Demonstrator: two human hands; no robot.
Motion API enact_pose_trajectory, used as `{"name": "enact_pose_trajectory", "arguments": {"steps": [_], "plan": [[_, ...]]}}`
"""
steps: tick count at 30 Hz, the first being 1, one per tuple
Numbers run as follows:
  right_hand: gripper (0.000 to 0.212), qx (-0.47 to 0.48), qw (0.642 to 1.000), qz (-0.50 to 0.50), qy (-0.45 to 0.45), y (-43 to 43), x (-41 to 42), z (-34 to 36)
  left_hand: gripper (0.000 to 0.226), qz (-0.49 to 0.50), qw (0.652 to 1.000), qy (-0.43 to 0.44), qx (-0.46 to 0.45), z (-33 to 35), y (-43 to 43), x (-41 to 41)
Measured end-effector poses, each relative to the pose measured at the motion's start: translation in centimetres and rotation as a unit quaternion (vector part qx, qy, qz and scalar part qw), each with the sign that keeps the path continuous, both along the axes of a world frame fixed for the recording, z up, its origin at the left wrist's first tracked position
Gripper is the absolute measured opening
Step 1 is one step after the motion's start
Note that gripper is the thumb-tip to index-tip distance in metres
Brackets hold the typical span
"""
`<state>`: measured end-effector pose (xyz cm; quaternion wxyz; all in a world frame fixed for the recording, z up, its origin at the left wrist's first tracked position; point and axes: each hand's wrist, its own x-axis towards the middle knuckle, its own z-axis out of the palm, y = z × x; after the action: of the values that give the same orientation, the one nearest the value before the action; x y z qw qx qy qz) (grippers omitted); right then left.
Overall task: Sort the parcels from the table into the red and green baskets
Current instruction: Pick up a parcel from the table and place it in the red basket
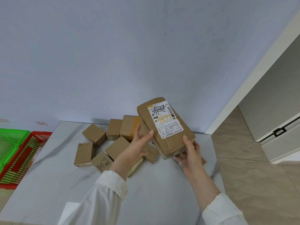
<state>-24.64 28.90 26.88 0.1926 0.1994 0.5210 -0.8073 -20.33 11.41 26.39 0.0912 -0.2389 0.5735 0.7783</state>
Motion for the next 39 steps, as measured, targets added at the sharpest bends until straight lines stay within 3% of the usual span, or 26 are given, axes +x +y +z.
{"name": "enact_pose_trajectory", "arguments": {"steps": [3, 6, 11, 16, 22, 29, 39], "plan": [[0.058, 0.012, 1.0, 0.007, 0.009, -1.0, 0.6, -0.2, 0.124, 0.008, 0.999, 0.015, 0.043, -0.7, 1.1, -0.3], [0.068, 0.032, 0.998, 0.05, 0.018, -0.9, 1.3, -0.8, 0.111, 0.05, 0.997, 0.027, 0.043, -1.1, 0.9, -0.3], [0.089, 0.074, 0.986, 0.146, 0.027, 0.2, 1.4, -1.2, 0.088, 0.037, 0.998, 0.041, 0.004, -0.4, -0.6, 0.6], [0.072, 0.072, 0.969, 0.235, 0.035, -0.2, 1.8, -1.1, 0.084, 0.02, 0.999, 0.033, -0.021, -0.4, -1.9, 2.0], [0.053, 0.104, 0.976, 0.186, 0.035, -2.8, 4.2, -1.7, 0.071, 0.073, 0.996, 0.053, 0.014, -1.8, -2.1, 4.3], [0.047, 0.113, 0.976, 0.183, 0.045, -5.9, 6.9, -1.7, 0.077, 0.126, 0.988, 0.086, 0.035, -3.0, -2.2, 6.7], [0.051, 0.137, 0.945, 0.29, 0.054, -10.5, 9.8, -3.7, 0.084, 0.202, 0.977, 0.06, 0.044, -3.8, -5.3, 12.0]]}}
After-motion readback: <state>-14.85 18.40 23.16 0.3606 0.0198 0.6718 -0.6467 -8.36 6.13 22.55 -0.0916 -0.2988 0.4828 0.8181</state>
